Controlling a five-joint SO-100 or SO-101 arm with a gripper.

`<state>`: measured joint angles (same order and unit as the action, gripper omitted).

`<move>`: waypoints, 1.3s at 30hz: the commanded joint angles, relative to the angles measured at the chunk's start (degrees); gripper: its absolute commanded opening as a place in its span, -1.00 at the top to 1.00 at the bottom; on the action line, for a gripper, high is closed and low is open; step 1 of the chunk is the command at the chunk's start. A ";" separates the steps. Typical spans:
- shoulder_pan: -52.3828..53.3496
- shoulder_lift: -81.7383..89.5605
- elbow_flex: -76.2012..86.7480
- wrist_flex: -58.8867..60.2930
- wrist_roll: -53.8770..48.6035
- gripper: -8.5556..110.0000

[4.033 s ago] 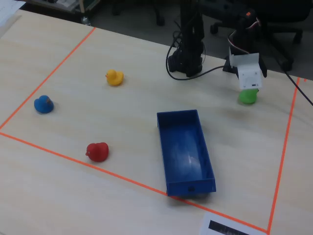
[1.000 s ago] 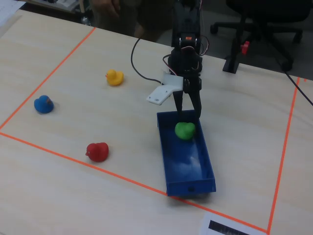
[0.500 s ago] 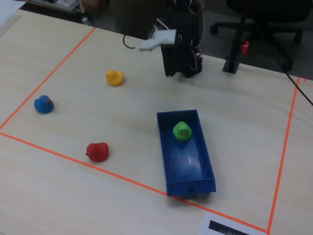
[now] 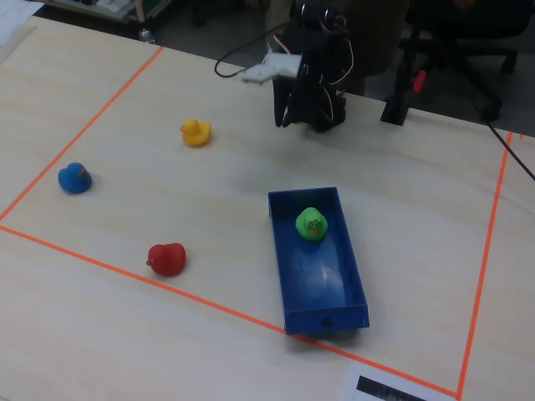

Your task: Grasp green duck and put it into box.

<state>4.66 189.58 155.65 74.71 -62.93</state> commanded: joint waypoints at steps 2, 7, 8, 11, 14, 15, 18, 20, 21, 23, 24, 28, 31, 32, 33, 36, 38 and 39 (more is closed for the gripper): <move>2.20 0.09 6.42 3.60 -3.60 0.85; 2.55 0.00 13.54 4.66 -5.98 0.85; 3.16 0.00 13.89 4.22 -5.89 0.85; 4.48 0.00 16.52 2.99 -8.09 0.85; 5.27 0.09 22.50 0.70 -14.68 0.85; 5.19 0.09 22.50 0.70 -14.15 0.85; 5.19 0.09 22.59 0.53 -13.71 0.85; 5.19 0.09 22.59 0.44 -13.27 0.85; 5.27 0.09 22.59 0.44 -13.18 0.85; 6.86 0.09 22.59 0.53 -13.18 0.85; 7.03 0.09 22.59 0.53 -13.18 0.84; 7.21 0.09 22.59 0.53 -13.18 0.84; 7.21 0.09 22.59 0.53 -13.18 0.83; 7.21 0.09 22.59 0.53 -13.18 0.83; 7.21 0.09 22.59 0.53 -13.18 0.83; 7.21 0.09 22.59 0.53 -13.18 0.83; 7.21 0.09 22.59 0.53 -13.18 0.83; 7.21 0.09 22.59 0.53 -13.18 0.83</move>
<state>11.43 189.67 178.15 74.44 -76.64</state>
